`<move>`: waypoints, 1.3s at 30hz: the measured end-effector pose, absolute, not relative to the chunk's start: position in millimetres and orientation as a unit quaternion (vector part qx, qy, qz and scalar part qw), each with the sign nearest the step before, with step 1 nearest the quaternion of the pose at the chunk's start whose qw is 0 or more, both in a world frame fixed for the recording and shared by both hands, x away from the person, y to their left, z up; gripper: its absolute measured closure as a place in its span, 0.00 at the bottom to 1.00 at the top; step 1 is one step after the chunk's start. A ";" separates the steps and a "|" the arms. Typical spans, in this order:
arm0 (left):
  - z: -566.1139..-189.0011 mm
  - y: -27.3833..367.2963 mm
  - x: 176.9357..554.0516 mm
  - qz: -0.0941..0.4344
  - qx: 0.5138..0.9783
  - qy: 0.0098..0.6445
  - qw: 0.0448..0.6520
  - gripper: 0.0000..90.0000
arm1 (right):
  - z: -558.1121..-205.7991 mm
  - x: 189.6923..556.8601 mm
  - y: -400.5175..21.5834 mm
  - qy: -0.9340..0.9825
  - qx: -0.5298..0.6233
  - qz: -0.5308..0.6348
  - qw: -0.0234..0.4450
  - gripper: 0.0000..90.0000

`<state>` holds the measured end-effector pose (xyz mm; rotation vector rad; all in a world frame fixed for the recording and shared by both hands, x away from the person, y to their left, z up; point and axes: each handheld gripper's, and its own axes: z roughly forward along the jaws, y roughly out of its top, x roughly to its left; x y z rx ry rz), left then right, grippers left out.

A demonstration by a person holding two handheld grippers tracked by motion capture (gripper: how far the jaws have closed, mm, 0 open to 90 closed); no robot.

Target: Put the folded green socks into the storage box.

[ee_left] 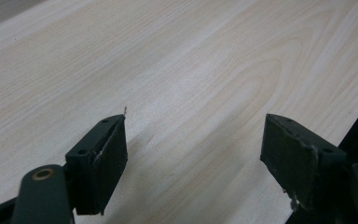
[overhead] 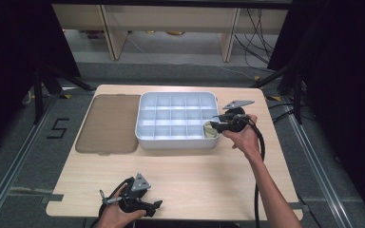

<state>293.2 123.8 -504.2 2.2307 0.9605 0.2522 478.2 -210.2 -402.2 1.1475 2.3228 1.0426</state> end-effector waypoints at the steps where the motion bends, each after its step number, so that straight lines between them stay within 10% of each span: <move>1: -504.2 123.8 293.2 0.097 0.858 0.369 0.343 0.24 | -402.4 478.0 -210.3 0.820 0.399 0.370 0.178 0.59; 39: -504.1 124.0 293.2 0.093 0.857 0.370 0.346 0.24 | -410.9 439.1 -215.7 0.817 0.372 0.412 0.159 0.48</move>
